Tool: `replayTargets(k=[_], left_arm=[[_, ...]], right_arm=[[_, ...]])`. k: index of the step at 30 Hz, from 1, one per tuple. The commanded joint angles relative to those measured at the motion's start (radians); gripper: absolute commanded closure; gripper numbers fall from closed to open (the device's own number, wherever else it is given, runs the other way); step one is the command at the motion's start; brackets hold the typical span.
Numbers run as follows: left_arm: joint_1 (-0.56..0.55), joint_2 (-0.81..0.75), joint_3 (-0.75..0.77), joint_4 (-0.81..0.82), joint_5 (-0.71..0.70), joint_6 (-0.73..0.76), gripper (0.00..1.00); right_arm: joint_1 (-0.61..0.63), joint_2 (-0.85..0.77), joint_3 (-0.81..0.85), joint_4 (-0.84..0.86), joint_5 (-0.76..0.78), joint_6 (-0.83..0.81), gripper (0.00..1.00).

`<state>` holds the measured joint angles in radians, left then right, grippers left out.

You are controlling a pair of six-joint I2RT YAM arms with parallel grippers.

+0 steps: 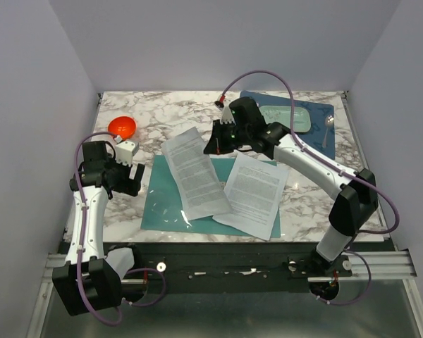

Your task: Put the files into the folder

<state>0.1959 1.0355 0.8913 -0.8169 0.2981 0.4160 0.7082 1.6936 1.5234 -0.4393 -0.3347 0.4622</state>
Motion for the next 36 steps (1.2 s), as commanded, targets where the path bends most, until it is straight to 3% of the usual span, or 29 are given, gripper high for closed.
replayTargets(k=[1, 9, 17, 25, 36], left_arm=[[-0.003, -0.031, -0.026, -0.031, -0.019, 0.050, 0.01], [-0.003, -0.029, -0.035, -0.028, -0.011, 0.055, 0.01], [-0.003, -0.029, -0.049, -0.021, -0.039, 0.084, 0.01], [-0.003, -0.023, -0.152, 0.065, -0.129, 0.240, 0.01], [-0.003, 0.014, -0.267, 0.159, -0.169, 0.313, 0.01]], right_arm=[[0.005, 0.043, 0.078, -0.091, 0.039, -0.060, 1.00], [0.005, 0.064, 0.072, -0.085, 0.060, -0.056, 1.00], [0.017, 0.055, -0.080, 0.086, 0.077, 0.065, 0.99], [0.023, 0.029, -0.193, 0.195, 0.232, 0.136, 1.00], [0.046, 0.031, -0.305, 0.338, 0.410, 0.311, 0.99]])
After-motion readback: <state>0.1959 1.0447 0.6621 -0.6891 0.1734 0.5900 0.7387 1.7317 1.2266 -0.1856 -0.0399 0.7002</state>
